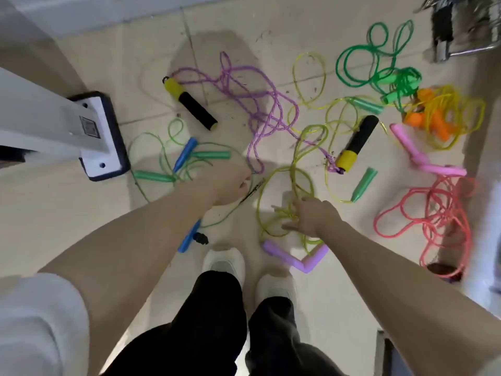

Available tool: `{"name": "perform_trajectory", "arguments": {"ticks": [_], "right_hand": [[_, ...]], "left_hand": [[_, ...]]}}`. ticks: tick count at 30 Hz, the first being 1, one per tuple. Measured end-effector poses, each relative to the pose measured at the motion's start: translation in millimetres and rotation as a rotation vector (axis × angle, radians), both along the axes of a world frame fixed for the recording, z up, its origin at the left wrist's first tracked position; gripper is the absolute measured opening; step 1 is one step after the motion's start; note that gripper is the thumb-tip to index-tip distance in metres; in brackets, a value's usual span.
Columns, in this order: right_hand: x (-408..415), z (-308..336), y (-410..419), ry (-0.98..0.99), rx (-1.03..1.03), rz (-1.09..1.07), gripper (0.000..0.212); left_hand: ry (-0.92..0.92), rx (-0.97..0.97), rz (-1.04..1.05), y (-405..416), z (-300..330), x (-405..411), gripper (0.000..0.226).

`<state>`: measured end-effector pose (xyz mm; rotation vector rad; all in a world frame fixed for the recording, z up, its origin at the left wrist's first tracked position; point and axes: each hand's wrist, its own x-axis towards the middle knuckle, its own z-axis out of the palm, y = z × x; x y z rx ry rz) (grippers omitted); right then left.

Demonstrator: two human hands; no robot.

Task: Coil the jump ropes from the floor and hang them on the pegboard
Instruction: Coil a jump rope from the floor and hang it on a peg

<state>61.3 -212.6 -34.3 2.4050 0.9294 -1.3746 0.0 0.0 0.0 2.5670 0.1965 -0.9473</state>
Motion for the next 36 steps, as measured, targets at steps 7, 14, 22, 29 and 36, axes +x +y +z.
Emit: {"name": "perform_trajectory", "arguments": {"ticks": [7,14,22,29,36], "right_hand": [[-4,-35,0,-0.057,0.036,-0.263,0.026],[-3,119,10,0.267,0.393,-0.932,0.011],[-7,407,45,0.761,0.636,-1.601,0.022],[-33,617,57,1.057,0.819,-1.522,0.023],[-95,736,54,1.223,1.046,-1.519,0.026]], "left_hand": [[0.064,-0.085,0.035,-8,-16,1,0.031],[-0.036,-0.196,0.23,-8,116,-26,0.028],[-0.004,-0.461,0.369,-24,373,-49,0.049],[-0.257,-0.488,0.494,-48,558,-103,0.065],[-0.53,-0.763,0.848,-63,656,-162,0.033]]}}
